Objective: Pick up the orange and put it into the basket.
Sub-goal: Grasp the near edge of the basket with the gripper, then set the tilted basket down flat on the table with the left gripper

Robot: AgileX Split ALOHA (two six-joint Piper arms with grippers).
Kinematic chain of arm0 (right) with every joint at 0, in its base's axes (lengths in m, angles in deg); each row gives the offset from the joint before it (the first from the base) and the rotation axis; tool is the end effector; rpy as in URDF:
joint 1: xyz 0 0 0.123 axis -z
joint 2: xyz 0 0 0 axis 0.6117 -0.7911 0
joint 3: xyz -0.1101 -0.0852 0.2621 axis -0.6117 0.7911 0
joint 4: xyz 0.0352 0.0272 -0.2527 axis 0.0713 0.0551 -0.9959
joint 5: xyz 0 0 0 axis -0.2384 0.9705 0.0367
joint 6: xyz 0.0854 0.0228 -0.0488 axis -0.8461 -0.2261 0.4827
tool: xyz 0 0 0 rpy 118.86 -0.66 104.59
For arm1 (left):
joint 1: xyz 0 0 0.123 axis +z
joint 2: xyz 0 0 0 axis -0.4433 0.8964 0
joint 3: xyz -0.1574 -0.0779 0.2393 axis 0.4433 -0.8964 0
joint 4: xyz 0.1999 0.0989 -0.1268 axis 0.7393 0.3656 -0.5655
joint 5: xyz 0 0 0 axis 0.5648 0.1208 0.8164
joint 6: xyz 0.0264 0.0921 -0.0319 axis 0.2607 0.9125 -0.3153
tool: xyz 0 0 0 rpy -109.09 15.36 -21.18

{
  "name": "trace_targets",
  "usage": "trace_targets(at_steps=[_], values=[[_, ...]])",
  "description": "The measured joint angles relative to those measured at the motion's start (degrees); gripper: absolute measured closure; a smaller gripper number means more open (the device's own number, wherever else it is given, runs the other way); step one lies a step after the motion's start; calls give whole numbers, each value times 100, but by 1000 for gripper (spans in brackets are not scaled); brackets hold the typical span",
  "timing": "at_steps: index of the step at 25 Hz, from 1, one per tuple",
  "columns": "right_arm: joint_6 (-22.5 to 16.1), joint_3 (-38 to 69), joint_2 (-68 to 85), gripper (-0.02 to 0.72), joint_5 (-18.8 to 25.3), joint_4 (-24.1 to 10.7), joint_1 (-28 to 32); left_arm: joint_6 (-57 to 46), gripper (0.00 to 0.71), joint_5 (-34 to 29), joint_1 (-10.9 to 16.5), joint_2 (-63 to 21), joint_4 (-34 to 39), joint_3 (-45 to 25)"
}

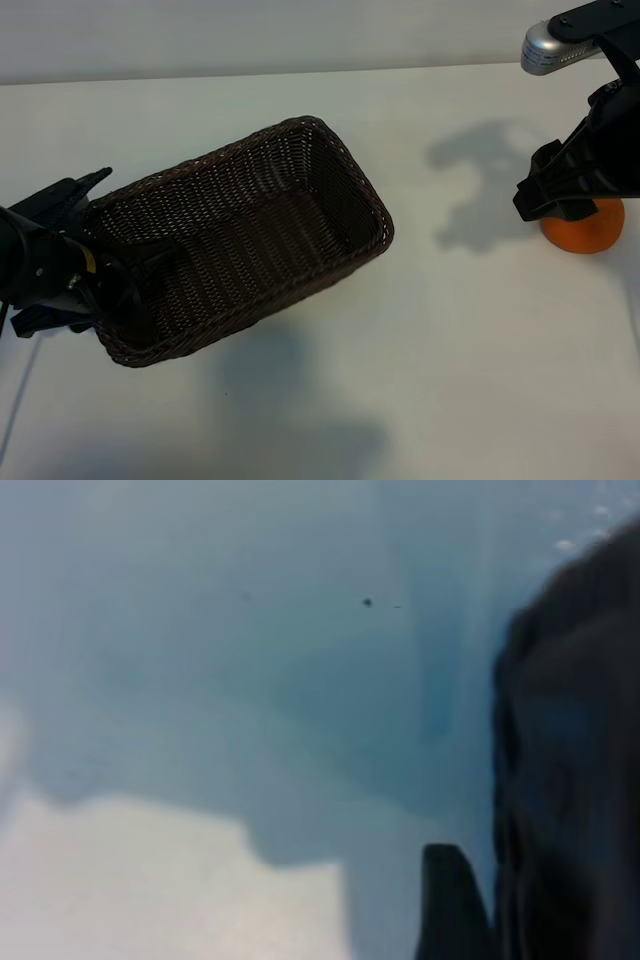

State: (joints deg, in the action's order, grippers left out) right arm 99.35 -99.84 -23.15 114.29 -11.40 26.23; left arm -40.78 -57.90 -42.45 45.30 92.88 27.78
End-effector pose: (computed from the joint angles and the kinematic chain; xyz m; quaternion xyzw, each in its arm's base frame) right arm 0.2633 0.0724 0.3136 -0.1525 0.9610 0.1039 0.2059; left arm 0.2553 -0.0694 0.1370 -0.2429 0.9443 -0.0938 0.2014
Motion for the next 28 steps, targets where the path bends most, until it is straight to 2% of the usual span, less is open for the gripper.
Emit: trace_targets(at_steps=[4, 16, 20, 25, 28], values=[[0, 0, 0, 110, 6, 0, 0, 1, 312, 93, 0, 0, 0, 0], [22, 0, 0, 110, 41, 0, 0, 49, 315, 4, 0, -8, 0, 0], [22, 0, 0, 110, 41, 0, 0, 138, 316, -241, 0, -233, -6, 0], [22, 0, 0, 110, 45, 0, 0, 545, 316, -737, 203, -699, -75, 177], [22, 0, 0, 110, 45, 0, 0, 955, 316, -996, 228, -877, -307, 364]])
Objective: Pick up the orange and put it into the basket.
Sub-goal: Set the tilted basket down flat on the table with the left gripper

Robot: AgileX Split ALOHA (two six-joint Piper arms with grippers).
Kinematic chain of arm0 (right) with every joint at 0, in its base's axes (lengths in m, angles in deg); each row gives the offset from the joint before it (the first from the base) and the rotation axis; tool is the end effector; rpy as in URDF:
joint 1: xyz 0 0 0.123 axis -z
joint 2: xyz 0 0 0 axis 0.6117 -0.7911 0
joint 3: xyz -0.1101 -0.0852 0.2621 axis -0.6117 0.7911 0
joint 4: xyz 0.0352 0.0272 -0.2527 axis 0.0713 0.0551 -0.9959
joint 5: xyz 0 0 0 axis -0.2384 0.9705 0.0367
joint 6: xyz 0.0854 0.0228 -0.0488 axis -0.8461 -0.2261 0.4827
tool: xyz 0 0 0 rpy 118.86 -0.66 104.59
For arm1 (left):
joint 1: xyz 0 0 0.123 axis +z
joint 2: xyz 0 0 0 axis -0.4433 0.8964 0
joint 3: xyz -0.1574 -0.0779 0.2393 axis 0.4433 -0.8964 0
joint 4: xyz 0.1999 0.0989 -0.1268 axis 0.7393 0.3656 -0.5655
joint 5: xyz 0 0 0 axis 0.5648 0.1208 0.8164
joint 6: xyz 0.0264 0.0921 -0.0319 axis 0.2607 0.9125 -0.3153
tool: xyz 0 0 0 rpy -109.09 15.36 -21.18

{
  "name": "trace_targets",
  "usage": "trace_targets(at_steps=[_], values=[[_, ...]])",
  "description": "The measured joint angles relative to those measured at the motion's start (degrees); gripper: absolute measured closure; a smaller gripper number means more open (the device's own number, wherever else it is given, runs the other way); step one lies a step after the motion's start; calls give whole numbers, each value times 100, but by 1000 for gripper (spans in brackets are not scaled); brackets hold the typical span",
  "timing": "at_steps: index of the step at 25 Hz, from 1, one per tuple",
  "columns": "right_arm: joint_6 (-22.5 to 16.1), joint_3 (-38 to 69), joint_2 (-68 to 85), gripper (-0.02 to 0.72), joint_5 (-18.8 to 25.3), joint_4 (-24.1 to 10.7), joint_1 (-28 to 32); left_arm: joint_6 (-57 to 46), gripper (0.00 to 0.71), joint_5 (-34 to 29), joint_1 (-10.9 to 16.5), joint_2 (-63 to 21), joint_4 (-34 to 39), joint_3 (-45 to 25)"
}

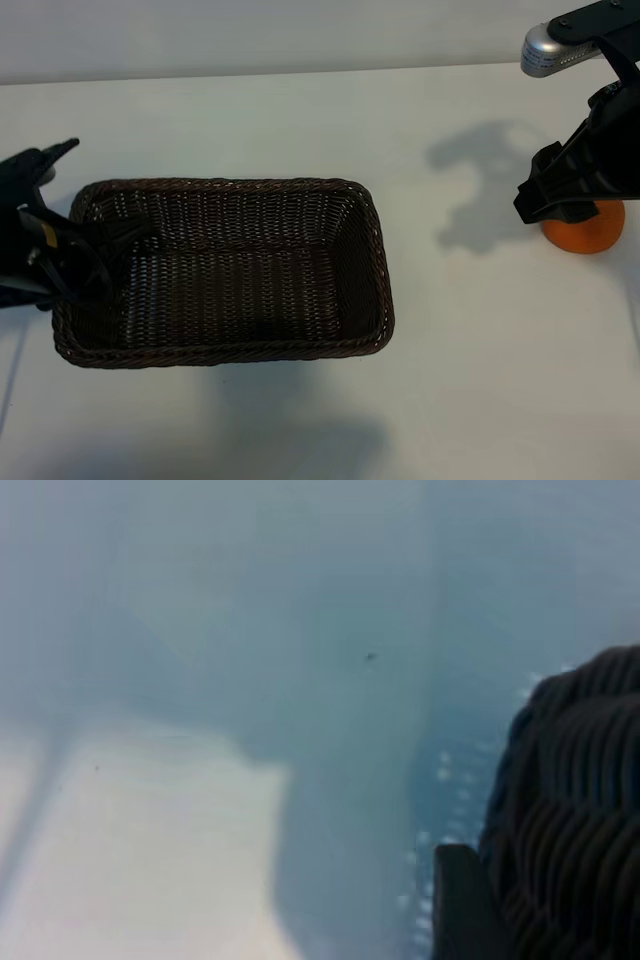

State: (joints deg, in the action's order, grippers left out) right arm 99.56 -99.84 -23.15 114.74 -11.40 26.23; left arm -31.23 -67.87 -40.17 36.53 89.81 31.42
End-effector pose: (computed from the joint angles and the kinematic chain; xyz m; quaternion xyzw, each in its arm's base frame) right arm 0.2625 0.0724 0.3133 -0.1548 0.9614 0.1037 0.2023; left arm 0.2531 -0.0569 0.1846 -0.2118 0.9466 -0.0829 0.2285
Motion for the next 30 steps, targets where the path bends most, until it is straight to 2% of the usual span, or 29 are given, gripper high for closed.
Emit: trace_targets(at_steps=[9, 22, 24, 27, 30], values=[[0, 0, 0, 110, 18, 0, 0, 1183, 316, -280, 0, -157, -924, 561], [0, 0, 0, 110, 18, 4, 0, 2630, 316, 5, 18, -157, -2477, 588], [0, 0, 0, 110, 19, 4, 0, 3015, 316, 42, 141, -157, -2898, 588], [0, 0, 0, 110, 19, 4, 0, 3894, 316, 22, 466, -161, -3725, 588], [0, 0, 0, 110, 19, 4, 0, 5076, 316, -69, 828, -196, -4872, 588]])
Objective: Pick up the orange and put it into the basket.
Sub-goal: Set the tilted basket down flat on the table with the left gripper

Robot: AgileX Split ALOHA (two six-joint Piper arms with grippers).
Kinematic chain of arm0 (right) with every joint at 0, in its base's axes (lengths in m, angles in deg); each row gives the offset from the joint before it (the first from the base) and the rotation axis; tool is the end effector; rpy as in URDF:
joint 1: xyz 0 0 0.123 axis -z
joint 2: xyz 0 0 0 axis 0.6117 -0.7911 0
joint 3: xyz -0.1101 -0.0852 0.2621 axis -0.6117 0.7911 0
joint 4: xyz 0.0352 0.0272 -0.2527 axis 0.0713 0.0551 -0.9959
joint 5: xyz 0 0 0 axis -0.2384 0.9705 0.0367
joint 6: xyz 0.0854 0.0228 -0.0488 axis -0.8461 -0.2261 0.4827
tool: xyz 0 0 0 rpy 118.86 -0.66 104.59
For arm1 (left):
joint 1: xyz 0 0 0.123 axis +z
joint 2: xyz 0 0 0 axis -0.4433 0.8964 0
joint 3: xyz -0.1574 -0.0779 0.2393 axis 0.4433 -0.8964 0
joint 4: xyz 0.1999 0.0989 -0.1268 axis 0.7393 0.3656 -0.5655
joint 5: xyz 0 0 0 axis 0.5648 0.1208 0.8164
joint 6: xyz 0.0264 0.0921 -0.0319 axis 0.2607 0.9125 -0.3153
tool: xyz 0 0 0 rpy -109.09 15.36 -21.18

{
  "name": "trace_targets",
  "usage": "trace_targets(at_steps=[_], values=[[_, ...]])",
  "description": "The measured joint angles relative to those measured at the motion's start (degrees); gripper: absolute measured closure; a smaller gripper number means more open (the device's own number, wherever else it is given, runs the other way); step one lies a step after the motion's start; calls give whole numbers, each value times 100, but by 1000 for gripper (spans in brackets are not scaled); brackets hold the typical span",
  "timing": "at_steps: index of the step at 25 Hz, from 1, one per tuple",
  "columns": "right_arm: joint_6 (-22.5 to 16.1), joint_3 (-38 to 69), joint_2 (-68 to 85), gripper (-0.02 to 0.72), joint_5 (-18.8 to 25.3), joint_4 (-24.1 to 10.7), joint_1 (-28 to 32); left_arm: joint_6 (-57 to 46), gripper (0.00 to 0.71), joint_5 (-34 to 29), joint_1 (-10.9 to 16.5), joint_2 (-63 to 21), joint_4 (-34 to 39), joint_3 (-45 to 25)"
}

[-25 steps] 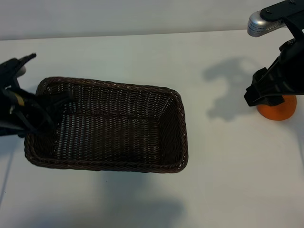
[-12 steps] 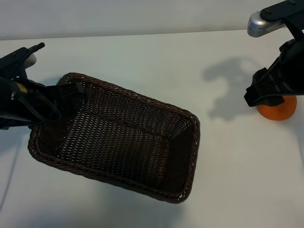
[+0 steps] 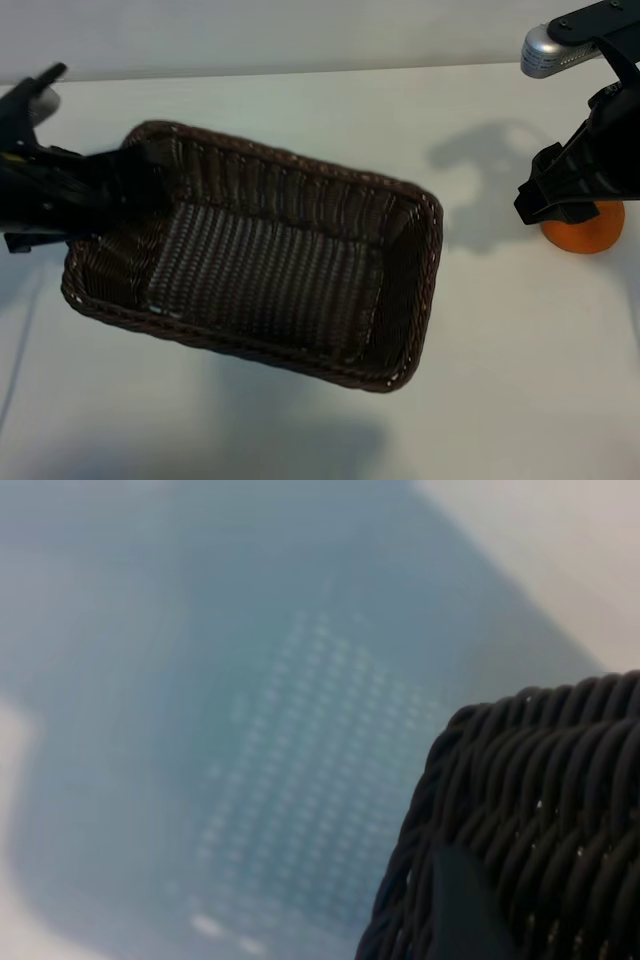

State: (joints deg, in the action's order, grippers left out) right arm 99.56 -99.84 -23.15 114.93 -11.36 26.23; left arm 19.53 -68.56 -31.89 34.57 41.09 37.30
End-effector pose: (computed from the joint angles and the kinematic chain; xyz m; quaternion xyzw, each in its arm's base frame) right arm 0.2622 0.0724 0.3132 -0.1549 0.9617 0.1041 0.2007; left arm 0.2789 -0.0536 0.2291 -0.1792 0.9148 -0.2288 0.2804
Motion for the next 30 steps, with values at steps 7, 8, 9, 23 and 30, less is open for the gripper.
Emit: trace_targets(at_steps=[7, 8, 9, 23, 30], values=[[0, 0, 0, 110, 5, 0, 0, 2512, 316, -97, 366, -10, -2696, -5], [0, 0, 0, 110, 5, 0, 0, 2589, 316, -75, 366, 1, -2819, -5], [0, 0, 0, 110, 5, 0, 0, 2625, 316, -59, 366, 35, -2923, -5], [0, 0, 0, 110, 5, 0, 0, 4403, 317, 180, 366, 1109, -5251, 13], [0, 0, 0, 110, 5, 0, 0, 4774, 317, 209, 188, 1736, -5652, 256]])
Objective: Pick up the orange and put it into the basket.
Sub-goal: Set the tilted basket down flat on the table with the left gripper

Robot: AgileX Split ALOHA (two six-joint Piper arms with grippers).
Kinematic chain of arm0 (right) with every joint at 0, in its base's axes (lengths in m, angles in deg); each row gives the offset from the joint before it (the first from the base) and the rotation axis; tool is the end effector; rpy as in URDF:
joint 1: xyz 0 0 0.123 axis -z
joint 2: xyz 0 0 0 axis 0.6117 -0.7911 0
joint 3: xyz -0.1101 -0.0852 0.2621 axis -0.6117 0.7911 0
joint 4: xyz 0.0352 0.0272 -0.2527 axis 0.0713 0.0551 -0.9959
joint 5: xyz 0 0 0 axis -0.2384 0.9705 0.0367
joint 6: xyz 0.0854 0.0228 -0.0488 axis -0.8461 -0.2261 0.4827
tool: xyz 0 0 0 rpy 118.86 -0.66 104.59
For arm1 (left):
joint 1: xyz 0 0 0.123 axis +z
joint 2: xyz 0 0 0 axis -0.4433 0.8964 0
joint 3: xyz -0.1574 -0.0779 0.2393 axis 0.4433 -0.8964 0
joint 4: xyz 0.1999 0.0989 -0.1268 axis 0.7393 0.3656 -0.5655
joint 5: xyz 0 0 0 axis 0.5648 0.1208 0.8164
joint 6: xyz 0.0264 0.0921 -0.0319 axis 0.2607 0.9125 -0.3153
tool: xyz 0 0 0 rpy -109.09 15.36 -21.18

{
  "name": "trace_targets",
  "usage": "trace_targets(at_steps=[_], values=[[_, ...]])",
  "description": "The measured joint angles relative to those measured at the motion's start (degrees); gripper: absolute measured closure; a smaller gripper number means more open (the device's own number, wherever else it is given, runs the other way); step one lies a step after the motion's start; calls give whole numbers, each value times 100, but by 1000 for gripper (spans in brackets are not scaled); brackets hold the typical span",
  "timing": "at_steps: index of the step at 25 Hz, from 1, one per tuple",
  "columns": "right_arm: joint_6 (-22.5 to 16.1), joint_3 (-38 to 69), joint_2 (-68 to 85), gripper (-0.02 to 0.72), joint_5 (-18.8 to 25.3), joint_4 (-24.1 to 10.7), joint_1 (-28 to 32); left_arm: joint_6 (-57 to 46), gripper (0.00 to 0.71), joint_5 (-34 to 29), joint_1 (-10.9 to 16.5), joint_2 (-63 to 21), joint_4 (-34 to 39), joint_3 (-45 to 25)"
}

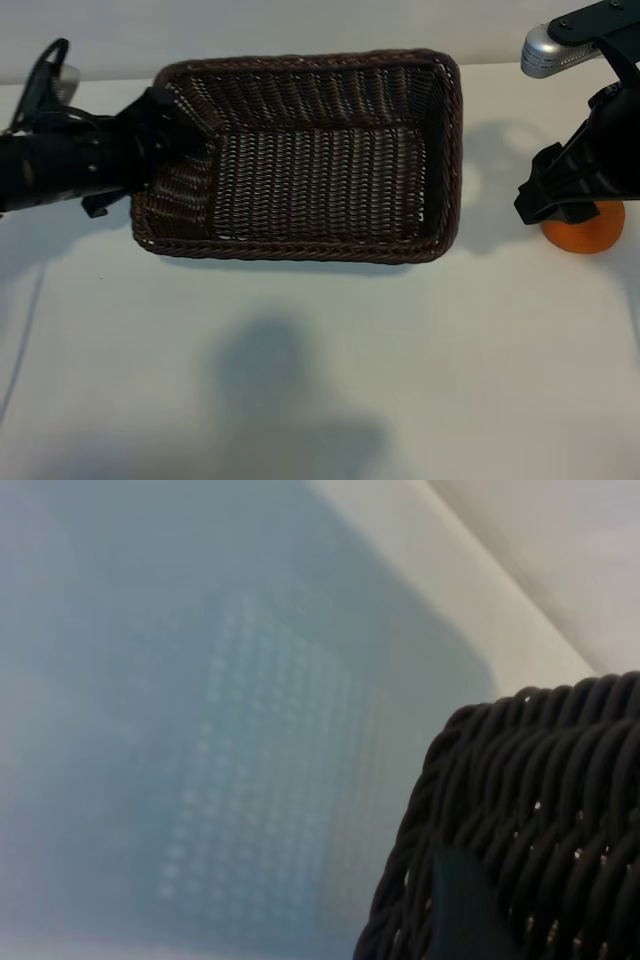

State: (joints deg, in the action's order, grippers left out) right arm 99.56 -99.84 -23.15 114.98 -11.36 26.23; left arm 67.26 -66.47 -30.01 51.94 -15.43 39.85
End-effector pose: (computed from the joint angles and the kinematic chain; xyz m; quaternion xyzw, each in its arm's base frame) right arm 0.2621 0.0724 0.3131 -0.1550 0.9618 0.1041 0.2003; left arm 0.3367 -0.0583 0.1730 -0.2513 0.8713 -0.3125 0.2827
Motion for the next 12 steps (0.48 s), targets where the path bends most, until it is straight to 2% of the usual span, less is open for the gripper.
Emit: trace_targets(at_steps=[6, 12], values=[[0, 0, 0, 110, 0, 0, 0, 18, 317, 203, -272, 420, -22, 304], [0, 0, 0, 110, -5, -12, 0, 7, 317, 528, -309, 674, -89, 371]])
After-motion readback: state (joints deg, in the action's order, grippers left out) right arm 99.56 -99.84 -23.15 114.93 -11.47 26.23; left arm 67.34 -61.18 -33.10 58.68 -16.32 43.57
